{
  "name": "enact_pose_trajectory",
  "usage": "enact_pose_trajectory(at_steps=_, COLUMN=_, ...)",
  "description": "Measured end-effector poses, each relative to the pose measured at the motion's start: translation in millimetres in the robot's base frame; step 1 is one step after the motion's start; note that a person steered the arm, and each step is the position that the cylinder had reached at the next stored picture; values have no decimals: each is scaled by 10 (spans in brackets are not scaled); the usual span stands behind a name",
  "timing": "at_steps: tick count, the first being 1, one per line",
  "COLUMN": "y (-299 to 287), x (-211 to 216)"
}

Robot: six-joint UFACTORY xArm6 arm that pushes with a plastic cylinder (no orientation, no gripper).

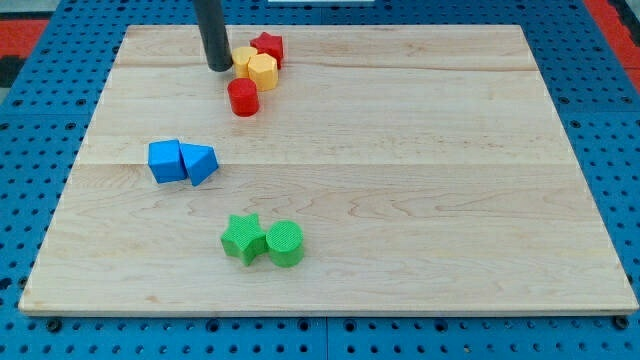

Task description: Push yellow blocks slight towards right

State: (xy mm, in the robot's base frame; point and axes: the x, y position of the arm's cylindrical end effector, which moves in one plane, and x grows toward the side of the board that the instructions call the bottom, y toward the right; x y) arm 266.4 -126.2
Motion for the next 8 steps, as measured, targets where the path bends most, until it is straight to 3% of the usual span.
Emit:
enact_pose_trajectory(at_steps=2, y=1153, x=25)
enact_pose_trajectory(at_steps=3, y=1355, x=219)
enact_pose_trajectory(at_steps=5, y=598, x=42)
enact_pose_trajectory(at_steps=6, y=558, x=372)
enact_pose_trajectory(at_steps=8, y=1279, x=448)
